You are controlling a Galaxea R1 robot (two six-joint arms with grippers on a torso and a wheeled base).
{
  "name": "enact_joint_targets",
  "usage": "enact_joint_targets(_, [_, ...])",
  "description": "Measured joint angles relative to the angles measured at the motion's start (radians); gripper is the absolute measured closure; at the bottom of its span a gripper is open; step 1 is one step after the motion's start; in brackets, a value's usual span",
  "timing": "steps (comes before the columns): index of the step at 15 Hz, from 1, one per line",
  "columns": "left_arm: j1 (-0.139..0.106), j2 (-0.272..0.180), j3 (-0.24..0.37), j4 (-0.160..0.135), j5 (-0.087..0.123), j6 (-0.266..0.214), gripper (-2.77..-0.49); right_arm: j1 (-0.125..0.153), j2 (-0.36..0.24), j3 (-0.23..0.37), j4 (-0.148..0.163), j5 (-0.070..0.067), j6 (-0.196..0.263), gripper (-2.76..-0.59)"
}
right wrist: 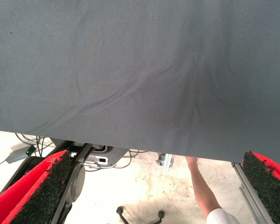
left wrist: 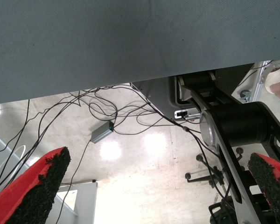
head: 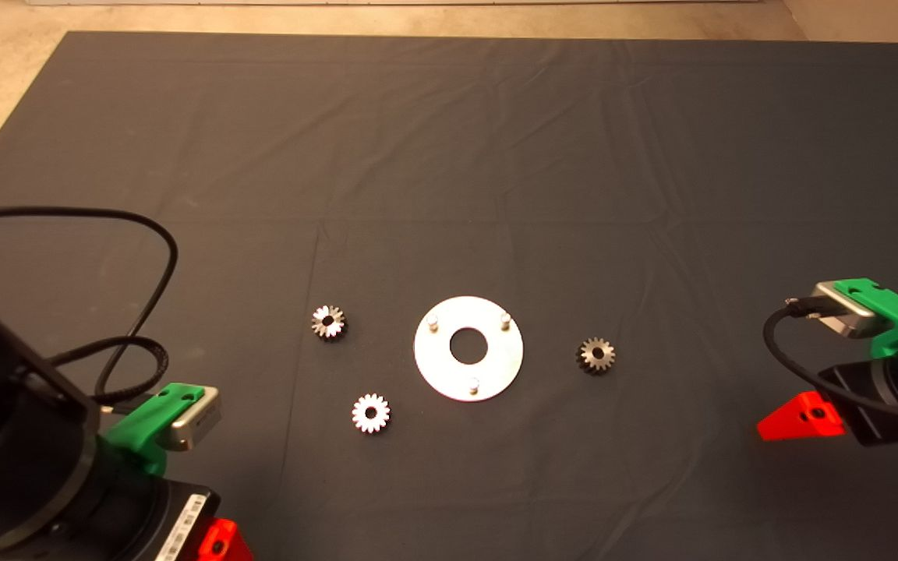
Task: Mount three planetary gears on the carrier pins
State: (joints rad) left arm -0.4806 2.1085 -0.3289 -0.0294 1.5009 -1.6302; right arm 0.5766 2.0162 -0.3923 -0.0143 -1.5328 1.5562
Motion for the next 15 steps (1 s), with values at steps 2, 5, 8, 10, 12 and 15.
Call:
enact_joint_targets(2, [0.0, 0.0, 0.0, 0.0, 0.0, 0.0, -2.77, 0.0, 0.0, 0.0, 0.0, 0.0, 0.0, -2.75])
enact_joint_targets(5, [0.0, 0.0, 0.0, 0.0, 0.0, 0.0, -2.77, 0.0, 0.0, 0.0, 0.0, 0.0, 0.0, -2.75])
enact_joint_targets(8, [0.0, 0.0, 0.0, 0.0, 0.0, 0.0, -2.77, 0.0, 0.0, 0.0, 0.0, 0.0, 0.0, -2.75])
enact_joint_targets(10, [0.0, 0.0, -0.001, 0.001, 0.002, 0.002, -2.77, 0.0, 0.0, 0.0, 0.0, 0.0, 0.0, -2.75])
enact_joint_targets(12, [0.0, 0.001, -0.024, 0.015, 0.003, 0.02, -2.77, 0.0, 0.0, 0.0, 0.0, 0.0, 0.0, -2.75])
enact_joint_targets(15, [0.0, 0.007, -0.124, 0.08, 0.003, 0.065, -2.77, 0.0, 0.0, 0.0, 0.0, 0.0, 0.0, -2.75])
